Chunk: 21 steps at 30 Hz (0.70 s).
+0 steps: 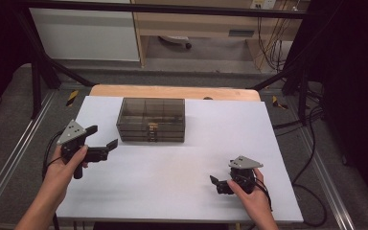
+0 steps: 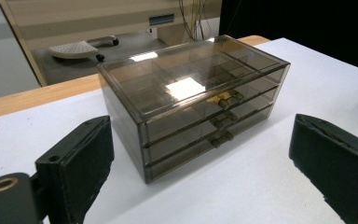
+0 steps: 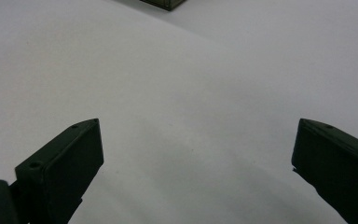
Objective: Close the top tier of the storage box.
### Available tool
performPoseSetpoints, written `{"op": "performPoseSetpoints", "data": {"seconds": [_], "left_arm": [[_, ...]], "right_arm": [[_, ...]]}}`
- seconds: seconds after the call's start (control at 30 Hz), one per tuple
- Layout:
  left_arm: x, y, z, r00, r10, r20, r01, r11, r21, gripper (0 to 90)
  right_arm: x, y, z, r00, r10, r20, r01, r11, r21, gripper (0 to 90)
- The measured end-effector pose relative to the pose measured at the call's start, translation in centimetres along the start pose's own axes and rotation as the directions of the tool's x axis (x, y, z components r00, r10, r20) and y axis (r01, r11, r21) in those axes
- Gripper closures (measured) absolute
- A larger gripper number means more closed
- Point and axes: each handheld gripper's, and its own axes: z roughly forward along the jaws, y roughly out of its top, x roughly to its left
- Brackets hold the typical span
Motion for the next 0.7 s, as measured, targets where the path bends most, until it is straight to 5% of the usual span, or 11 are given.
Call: {"op": "performPoseSetpoints", "data": {"seconds": [0.7], "left_arm": [[1.8,-1.6,-3.0,0.9972,-0.034,-0.066,0.034,0.9994,-0.006,4.1]], "right_arm": [[0.1,0.1,-0.2,1.0,0.002,0.005,-0.002,1.0,-0.016,2.8]]}}
